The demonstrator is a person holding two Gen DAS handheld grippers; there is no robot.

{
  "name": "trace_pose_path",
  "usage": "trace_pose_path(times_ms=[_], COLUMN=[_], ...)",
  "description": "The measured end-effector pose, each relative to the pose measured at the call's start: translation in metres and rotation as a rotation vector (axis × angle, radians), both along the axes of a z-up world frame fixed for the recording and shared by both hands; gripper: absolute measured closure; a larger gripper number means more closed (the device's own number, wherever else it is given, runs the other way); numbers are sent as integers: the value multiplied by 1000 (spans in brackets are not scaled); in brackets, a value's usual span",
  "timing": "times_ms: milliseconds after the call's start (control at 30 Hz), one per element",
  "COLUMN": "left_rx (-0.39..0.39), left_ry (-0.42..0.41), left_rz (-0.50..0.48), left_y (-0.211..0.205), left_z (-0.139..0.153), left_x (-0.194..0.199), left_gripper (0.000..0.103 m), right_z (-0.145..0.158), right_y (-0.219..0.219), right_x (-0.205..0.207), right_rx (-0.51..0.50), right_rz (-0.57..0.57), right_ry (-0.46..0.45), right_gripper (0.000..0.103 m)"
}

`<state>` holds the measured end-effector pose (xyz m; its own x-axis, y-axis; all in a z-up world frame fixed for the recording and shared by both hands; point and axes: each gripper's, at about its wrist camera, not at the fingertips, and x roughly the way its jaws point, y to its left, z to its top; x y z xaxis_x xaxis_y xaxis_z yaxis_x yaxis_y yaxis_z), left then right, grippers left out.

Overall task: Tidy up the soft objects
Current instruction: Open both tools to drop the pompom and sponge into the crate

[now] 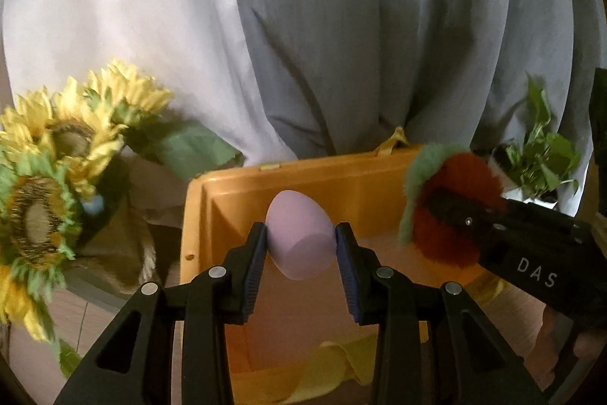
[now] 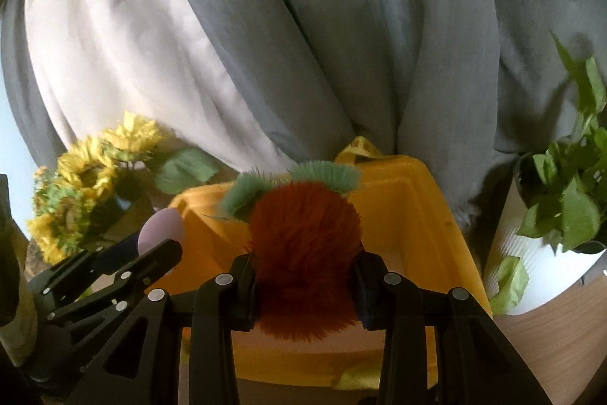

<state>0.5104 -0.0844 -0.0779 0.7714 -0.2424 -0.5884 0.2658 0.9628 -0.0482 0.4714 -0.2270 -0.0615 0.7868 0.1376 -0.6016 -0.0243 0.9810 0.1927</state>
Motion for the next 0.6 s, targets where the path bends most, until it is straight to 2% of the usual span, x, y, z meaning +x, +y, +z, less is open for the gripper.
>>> trace_pose_path(times_ms=[167,233,300,433,533,600], left_rx=[8,12,15,22,24,21], left_ry=[39,40,36,21,16,11], left_rz=[-13,-7,-1,4,8,10], left_y=[-2,-2,-1,-2,0,0], left_z=[-12,-13,-13,-9,-5,-2], left_x=[11,12,13,10,5,1], left_gripper=[65,60,50,46,43,37], right_z=[-14,-16,-18,-19,-16,-14], right_y=[-3,-6,-8,-10,-11,-12], right_x=[18,23,26,24,21,18], right_rx=[-12,-7,-8,-10,-24,-26], right_rz=[-3,-8,-16,-37,-52,-60], right_ry=[59,77,89,85,81,79], right_gripper=[64,63,61,48,46,46])
